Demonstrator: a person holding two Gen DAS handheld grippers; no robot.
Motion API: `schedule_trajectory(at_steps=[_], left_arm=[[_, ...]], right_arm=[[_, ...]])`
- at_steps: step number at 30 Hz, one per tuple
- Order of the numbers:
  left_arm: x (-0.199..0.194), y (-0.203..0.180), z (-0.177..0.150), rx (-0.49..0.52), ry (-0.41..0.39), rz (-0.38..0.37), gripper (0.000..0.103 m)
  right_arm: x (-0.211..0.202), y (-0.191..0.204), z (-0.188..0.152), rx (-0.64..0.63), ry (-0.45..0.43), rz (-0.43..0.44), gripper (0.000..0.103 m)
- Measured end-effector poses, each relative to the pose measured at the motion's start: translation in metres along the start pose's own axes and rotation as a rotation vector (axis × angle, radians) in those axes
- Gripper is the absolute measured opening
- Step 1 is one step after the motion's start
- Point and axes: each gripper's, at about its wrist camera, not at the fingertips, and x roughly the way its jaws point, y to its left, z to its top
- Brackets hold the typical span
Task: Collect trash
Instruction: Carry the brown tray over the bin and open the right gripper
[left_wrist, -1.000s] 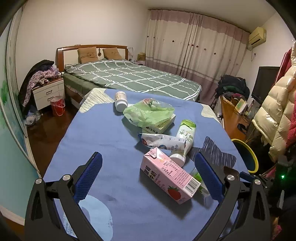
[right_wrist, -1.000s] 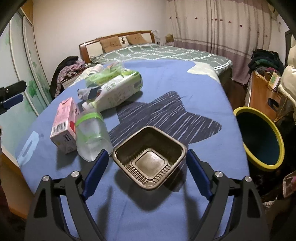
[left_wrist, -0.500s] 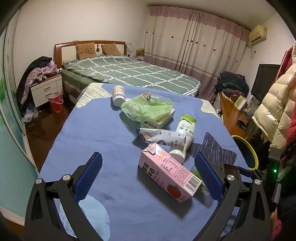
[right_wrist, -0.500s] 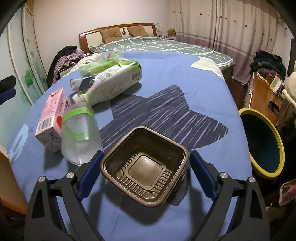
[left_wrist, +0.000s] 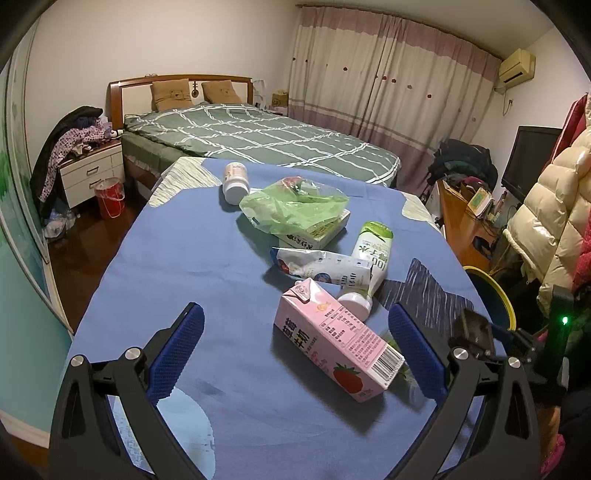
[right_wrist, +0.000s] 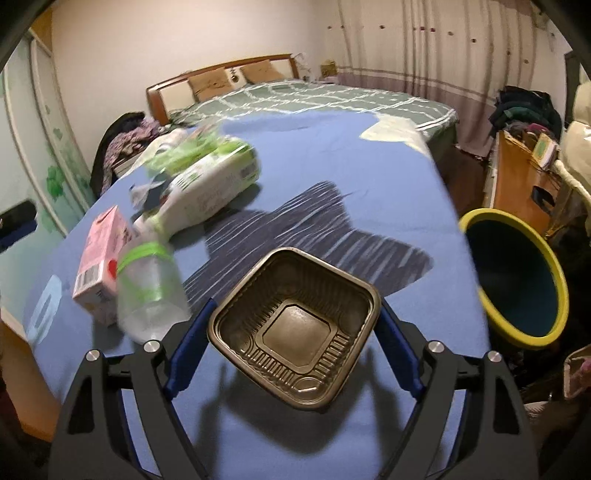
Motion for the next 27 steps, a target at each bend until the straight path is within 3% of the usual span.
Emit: schedule_trajectory(at_steps=[9, 22, 25, 27], left_arm=[[0.010, -0.013, -0.003, 0.022, 0.031, -0.013, 0.098], [0.022, -0.031, -0.005, 0.058, 0.067, -0.036, 0.098], [0.024, -0.032, -0.005, 0.060, 0.071, -0.033, 0.098], [0.026, -0.032, -0.005, 0.058, 0.075, -0.037, 0.098]], right_arm=[[-0.007, -0.082, 0.029, 0.154, -0.078, -0.147, 0.080], [0.033, -0.194, 0.050, 0.347, -0.026, -0.345, 0.082], [0.039, -0.211, 0.051, 0.395, -0.023, -0.364, 0.084], [0.043, -0.220, 0.052, 0.423, -0.019, -0.371, 0.093]])
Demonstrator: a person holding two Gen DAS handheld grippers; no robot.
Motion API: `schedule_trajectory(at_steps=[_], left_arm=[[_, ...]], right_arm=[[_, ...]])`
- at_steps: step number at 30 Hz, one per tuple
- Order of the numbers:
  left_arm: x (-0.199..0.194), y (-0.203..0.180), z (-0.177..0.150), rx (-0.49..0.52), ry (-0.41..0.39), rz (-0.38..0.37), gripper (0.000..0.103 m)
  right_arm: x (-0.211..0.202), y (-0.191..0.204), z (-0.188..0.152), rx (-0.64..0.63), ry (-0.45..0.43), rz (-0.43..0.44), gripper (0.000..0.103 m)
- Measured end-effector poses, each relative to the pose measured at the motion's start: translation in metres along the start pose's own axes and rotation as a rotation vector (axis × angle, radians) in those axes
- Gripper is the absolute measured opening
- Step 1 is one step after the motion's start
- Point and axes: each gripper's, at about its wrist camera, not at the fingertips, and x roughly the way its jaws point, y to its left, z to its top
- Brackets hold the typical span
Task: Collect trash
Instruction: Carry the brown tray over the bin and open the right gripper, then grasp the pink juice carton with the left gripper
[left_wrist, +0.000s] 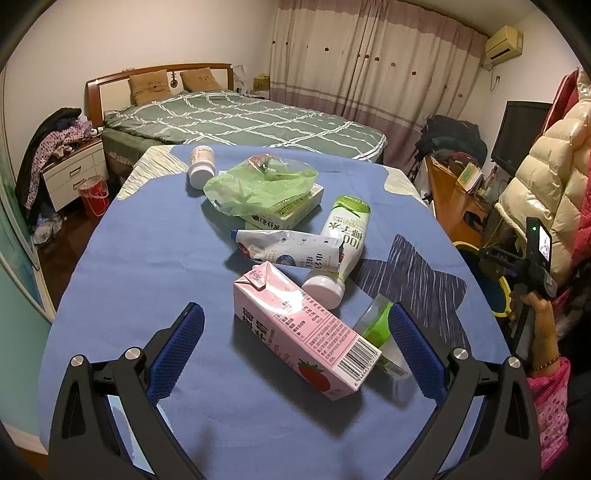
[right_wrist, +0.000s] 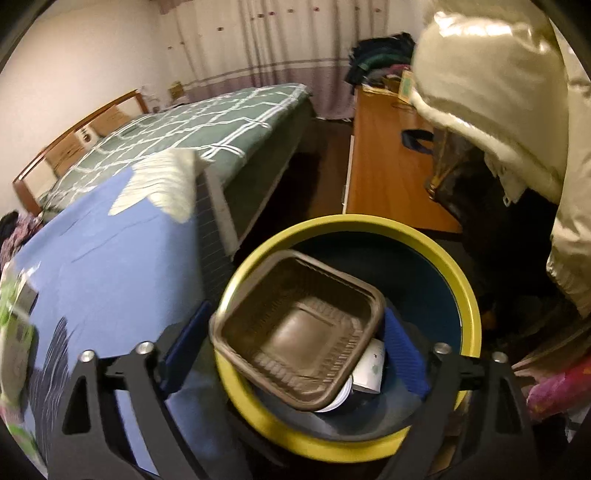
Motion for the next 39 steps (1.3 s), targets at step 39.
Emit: schedule_trajectory(at_steps=[39], left_arm=[[0.018, 0.084, -0.023, -0.105, 0.074, 0.301, 0.098]], right_arm=[[-0.060, 0.086, -0.044, -0.081, -0.133, 0.121, 0.096]])
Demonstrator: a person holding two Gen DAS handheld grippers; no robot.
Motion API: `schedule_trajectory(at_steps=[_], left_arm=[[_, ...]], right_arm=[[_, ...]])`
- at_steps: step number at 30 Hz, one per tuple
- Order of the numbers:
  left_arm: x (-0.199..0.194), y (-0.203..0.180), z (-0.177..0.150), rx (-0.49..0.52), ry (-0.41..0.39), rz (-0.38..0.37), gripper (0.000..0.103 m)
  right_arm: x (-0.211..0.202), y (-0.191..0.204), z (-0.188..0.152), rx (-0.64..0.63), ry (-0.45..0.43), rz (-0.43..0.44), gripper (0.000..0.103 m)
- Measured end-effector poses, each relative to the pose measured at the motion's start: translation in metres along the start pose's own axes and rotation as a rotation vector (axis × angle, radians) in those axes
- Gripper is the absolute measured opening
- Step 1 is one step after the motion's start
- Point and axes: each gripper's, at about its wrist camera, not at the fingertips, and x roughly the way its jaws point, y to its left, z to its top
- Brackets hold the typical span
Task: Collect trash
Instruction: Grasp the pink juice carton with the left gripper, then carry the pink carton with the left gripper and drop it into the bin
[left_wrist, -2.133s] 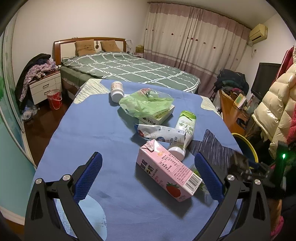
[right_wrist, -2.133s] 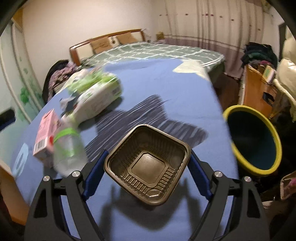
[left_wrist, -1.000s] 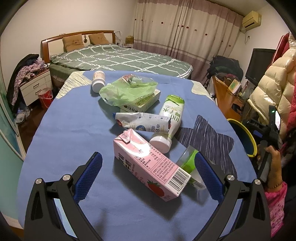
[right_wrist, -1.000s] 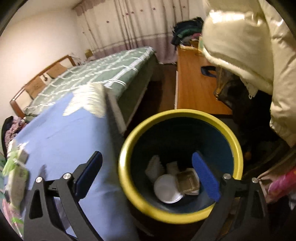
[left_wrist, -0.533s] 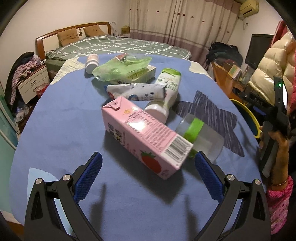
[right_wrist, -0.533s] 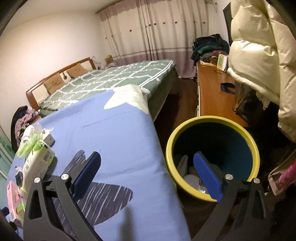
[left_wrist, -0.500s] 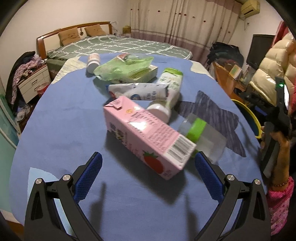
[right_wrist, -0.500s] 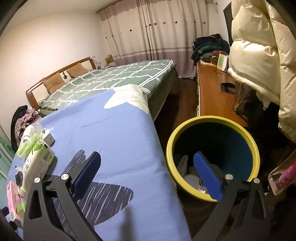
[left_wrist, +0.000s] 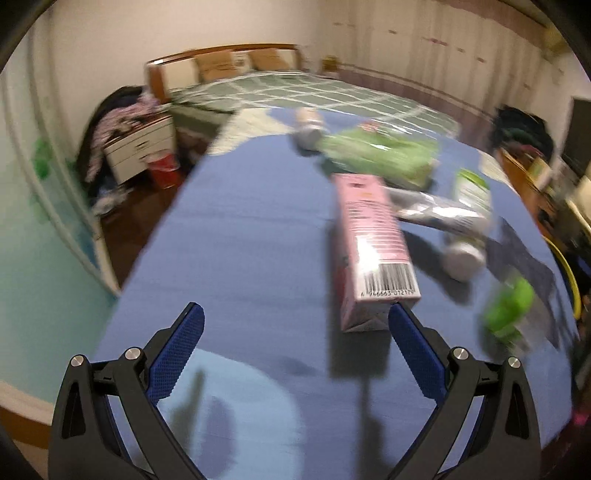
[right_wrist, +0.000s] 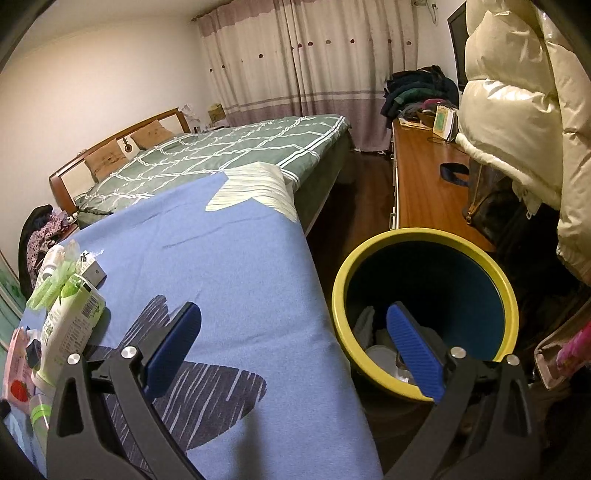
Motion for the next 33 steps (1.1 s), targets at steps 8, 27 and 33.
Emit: schedule_trajectory(at_steps=[8, 27, 33], left_arm=[[-0.013, -0.018, 0.012, 0.064, -0.002, -0.210, 0.098], [0.076, -0.041, 0.059, 0.122, 0.202, -0.253, 0.039], [0.061, -0.031, 0.060, 0.106, 0.128, -0.211, 0.038]], right_arm=[[0.002, 0.001, 0.000, -0.009, 0.010, 0.000, 0.096], [0.006, 0.013, -0.002, -0.045, 0.030, -0.007, 0.096], [-0.001, 0.010, -0.002, -0.032, -0.011, -0.025, 0.096]])
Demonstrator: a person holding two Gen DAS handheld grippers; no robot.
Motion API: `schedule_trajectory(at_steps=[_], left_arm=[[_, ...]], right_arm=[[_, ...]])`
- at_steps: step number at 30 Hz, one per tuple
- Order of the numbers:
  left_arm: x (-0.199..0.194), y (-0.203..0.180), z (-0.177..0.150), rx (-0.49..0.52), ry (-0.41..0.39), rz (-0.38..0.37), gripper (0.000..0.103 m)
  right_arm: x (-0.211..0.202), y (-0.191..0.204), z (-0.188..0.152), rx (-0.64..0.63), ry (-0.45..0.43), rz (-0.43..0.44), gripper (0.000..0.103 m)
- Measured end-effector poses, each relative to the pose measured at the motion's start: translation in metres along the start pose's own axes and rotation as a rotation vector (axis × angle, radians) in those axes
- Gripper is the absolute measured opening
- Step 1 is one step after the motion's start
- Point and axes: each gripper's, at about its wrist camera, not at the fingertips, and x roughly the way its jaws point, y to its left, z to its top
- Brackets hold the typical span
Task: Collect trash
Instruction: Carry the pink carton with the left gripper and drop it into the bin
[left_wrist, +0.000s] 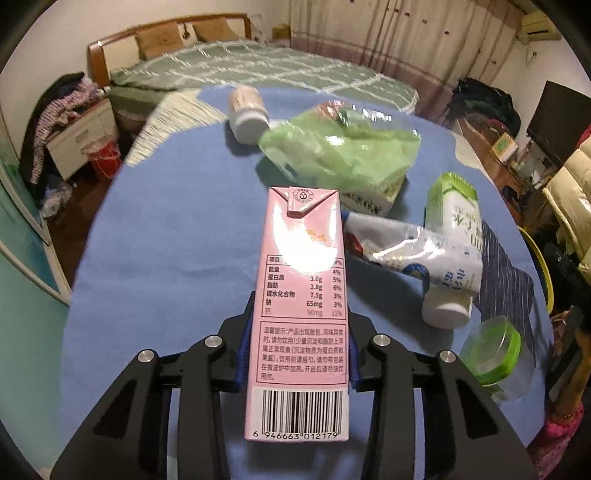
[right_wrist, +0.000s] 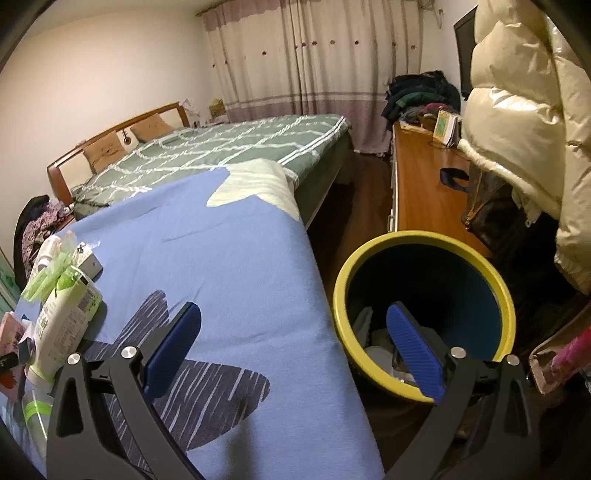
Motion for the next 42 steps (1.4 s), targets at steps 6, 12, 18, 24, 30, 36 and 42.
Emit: schedule_trajectory(at_steps=[6, 12, 18, 24, 30, 36, 42], left_arm=[[-0.039, -0.011, 0.000, 0.040, -0.090, 0.008, 0.038], [-0.066, -0.036, 0.006, 0.082, -0.142, -0.059, 0.038], [-0.069, -0.083, 0.020, 0.159, -0.138, -0.145, 0.038], [-0.057, -0.159, 0.041, 0.268, -0.118, -0.240, 0.038], [-0.030, -0.267, 0.057, 0.392, -0.060, -0.354, 0.038], [0.016, -0.373, 0.058, 0.489, 0.021, -0.404, 0.038], [0.061, -0.457, 0.051, 0.542, 0.116, -0.438, 0.038]], right_arm=[[-0.018, 0.005, -0.006, -0.012, -0.067, -0.037, 0.096], [-0.043, 0.010, -0.012, -0.032, -0.184, -0.057, 0.097], [-0.033, -0.016, -0.013, 0.079, -0.082, 0.047, 0.096], [-0.065, -0.054, -0.023, 0.071, -0.130, -0.068, 0.096], [-0.092, -0.096, -0.034, 0.106, -0.159, -0.125, 0.097], [-0.092, -0.135, -0.041, 0.175, -0.103, -0.144, 0.097], [-0.088, -0.157, -0.050, 0.193, -0.074, -0.191, 0.097]])
